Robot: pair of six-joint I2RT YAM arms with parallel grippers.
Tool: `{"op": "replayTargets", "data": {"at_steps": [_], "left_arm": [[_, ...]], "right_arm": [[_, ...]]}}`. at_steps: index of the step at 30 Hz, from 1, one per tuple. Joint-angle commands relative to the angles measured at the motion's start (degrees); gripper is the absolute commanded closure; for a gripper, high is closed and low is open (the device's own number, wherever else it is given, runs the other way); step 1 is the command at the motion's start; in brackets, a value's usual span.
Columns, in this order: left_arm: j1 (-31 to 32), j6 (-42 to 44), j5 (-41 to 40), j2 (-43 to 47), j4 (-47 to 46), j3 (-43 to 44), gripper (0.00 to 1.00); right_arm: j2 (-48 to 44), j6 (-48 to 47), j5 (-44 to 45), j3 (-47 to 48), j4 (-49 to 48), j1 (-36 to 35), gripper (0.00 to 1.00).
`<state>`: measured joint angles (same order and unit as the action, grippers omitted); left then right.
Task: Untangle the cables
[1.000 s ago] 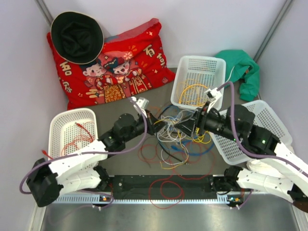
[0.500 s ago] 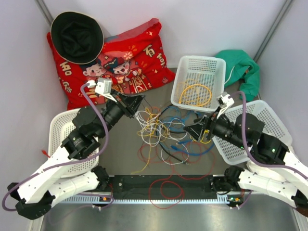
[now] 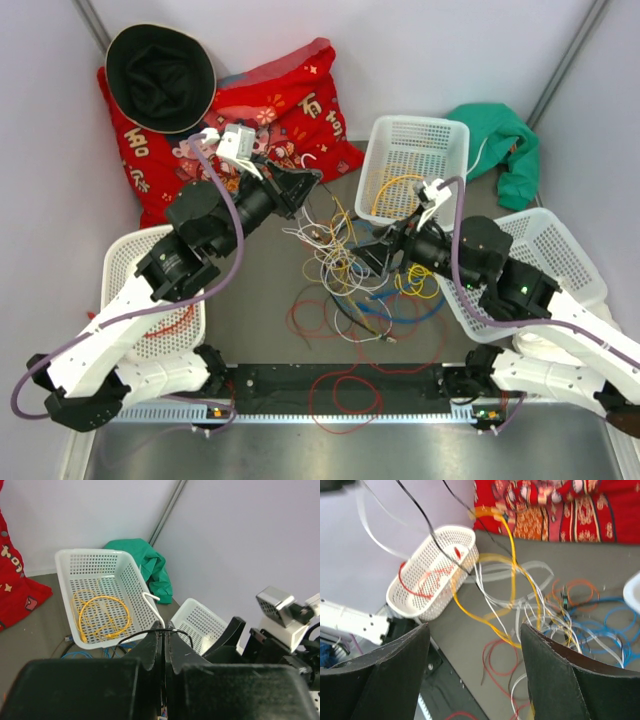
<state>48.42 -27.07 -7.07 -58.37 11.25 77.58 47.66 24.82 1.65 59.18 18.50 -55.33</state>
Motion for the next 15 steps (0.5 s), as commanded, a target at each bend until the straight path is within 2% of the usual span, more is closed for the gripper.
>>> {"op": "replayTargets", "data": {"at_steps": [1,7,15], "left_arm": [[0.09,-1.05,2.41,-0.25,-1.84,1.52,1.00],[0.00,-1.32,2.24,-0.25,-1.75,0.73,1.00],[0.00,-1.49,2.24,-0.43,-1.58,0.38,1.00]], "right_arm": [[1.73,-3.81,-1.21,6.47,-10.32,-0.57,0.28],[5.25,-5.57,0.55,8.06,-14.89,-0.57,0.29],[10.26,-5.66,-1.39,9.46,-18.15,-0.48,0.33]]}}
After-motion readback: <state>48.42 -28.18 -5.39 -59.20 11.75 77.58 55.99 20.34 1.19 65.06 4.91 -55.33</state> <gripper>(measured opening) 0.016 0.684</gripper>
